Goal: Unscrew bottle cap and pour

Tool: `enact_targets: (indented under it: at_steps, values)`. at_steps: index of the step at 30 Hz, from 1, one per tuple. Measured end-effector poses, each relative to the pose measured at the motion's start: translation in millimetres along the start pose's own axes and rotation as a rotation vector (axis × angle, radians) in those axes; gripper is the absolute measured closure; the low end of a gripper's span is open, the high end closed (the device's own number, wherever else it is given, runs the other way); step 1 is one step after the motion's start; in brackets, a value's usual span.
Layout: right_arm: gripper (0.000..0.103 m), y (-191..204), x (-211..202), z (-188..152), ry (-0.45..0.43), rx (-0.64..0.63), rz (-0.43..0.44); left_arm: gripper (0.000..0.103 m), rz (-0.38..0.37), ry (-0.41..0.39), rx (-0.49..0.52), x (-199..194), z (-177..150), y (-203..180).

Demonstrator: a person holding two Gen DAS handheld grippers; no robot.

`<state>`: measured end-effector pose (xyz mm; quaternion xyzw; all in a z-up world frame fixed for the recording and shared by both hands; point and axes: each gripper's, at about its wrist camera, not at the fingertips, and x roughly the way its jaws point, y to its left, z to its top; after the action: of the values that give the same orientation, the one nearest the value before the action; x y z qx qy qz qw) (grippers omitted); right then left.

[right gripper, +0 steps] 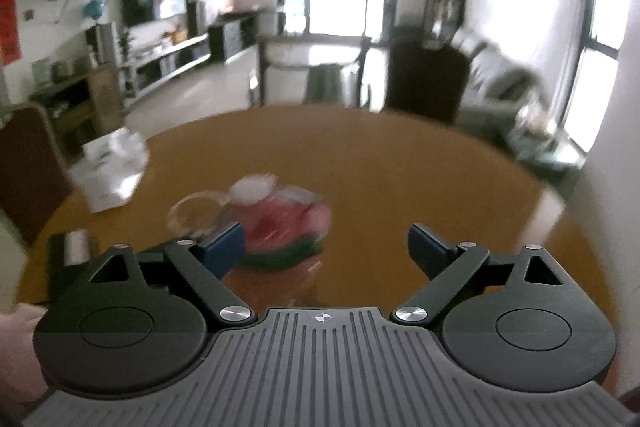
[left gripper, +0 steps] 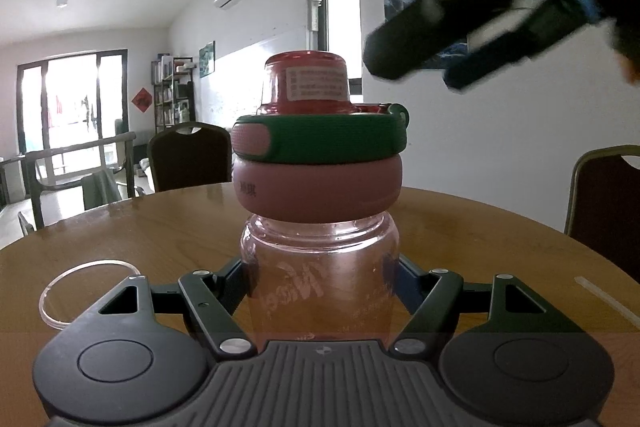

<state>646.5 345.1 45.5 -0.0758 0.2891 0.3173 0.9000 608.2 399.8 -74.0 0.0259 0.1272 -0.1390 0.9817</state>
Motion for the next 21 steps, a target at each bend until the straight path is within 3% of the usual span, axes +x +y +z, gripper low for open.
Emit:
enact_targets:
  at_steps: [5,21]
  values:
    - [0.013,13,7,-2,-0.005,0.001,0.07,0.032,-0.006,0.004,0.003,34,4,45]
    - [0.011,23,48,17,0.002,-0.147,0.053,0.032,-0.007,0.004,0.007,151,12,213]
